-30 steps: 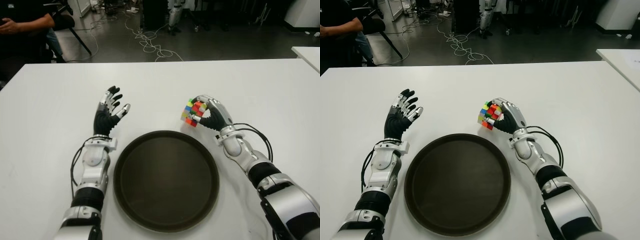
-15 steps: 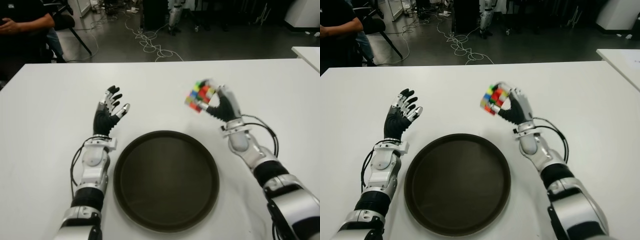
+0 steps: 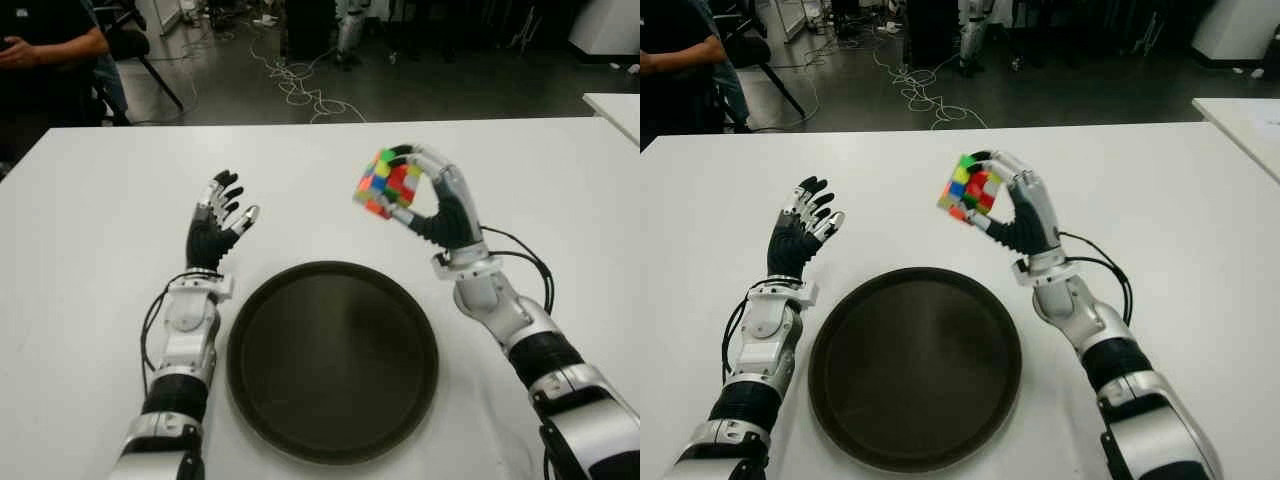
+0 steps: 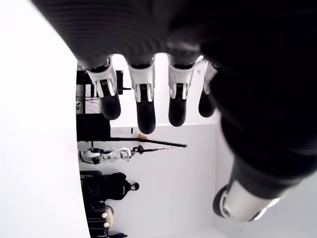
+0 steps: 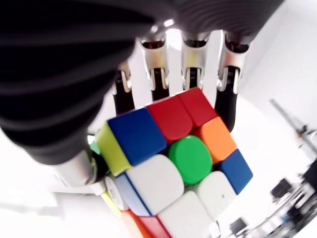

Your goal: Pick up the Rubik's Cube and put it in the plate

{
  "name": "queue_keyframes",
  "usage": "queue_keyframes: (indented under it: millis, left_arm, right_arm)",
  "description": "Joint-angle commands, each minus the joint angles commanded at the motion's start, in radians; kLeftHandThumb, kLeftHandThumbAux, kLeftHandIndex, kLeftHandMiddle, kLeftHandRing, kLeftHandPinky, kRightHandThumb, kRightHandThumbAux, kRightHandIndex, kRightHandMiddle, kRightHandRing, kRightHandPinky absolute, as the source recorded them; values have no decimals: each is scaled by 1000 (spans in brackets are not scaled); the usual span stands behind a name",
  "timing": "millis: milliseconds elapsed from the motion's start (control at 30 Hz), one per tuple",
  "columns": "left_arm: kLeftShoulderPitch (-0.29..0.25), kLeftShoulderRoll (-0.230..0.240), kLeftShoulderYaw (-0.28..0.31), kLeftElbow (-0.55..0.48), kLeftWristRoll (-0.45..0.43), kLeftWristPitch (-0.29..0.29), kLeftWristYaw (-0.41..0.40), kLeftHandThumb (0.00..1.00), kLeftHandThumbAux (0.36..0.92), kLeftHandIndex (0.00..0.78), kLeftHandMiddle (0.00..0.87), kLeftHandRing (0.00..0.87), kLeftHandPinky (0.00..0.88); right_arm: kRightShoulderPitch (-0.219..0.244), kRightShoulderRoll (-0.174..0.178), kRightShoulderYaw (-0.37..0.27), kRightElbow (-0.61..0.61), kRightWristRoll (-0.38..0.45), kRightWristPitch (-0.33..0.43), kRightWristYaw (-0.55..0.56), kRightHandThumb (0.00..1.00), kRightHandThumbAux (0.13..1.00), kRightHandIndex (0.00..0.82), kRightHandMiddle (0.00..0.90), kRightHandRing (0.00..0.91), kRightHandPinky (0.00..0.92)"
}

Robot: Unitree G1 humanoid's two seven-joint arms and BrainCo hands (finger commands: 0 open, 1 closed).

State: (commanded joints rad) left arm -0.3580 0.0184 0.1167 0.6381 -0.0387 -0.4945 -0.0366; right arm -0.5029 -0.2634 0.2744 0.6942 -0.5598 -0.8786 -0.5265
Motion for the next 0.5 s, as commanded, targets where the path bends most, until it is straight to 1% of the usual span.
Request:
queue_keyframes:
  millis: [33,100,167,233,333,433,467,500]
  left_arm:
    - [0,0,-1,-1,0,1,0,34,750,68,144,128,113]
    - [2,2,-1,-2,-1,4,-3,35,754,69,145,129,113]
    - [2,3,-1,-3,-2,6,-4,37,754,69,144,128,111]
    - [5,3,-2,-7,-3,7,-5,36,754,69,143,126,107]
    - [8,4,-2,-11,-5,10,-7,36,754,69,143,126,111]
    - [9,2,0,-9,-9,5,-8,39,755,68,140,121,108]
    - [9,2,1,-8,-10,3,-8,39,756,68,139,120,107]
    - [9,2,1,-8,-11,3,-8,40,758,68,139,120,107]
  right_arm:
    - [5,2,0,-6,0,1,8,832,692,384,552,642,671]
    - [28,23,23,-16,-21,13,22,832,692,383,553,638,668]
    - [37,40,41,-9,-31,20,38,832,692,381,552,633,661]
    - [42,46,50,-6,-28,23,58,831,693,379,548,625,652]
    - [41,50,66,4,1,22,134,830,694,376,532,603,624]
    - [32,25,96,-25,98,34,352,830,694,378,522,587,601]
    - [33,17,104,-38,131,37,414,830,694,378,521,585,598]
    - [36,14,104,-48,150,40,450,830,693,379,520,582,589]
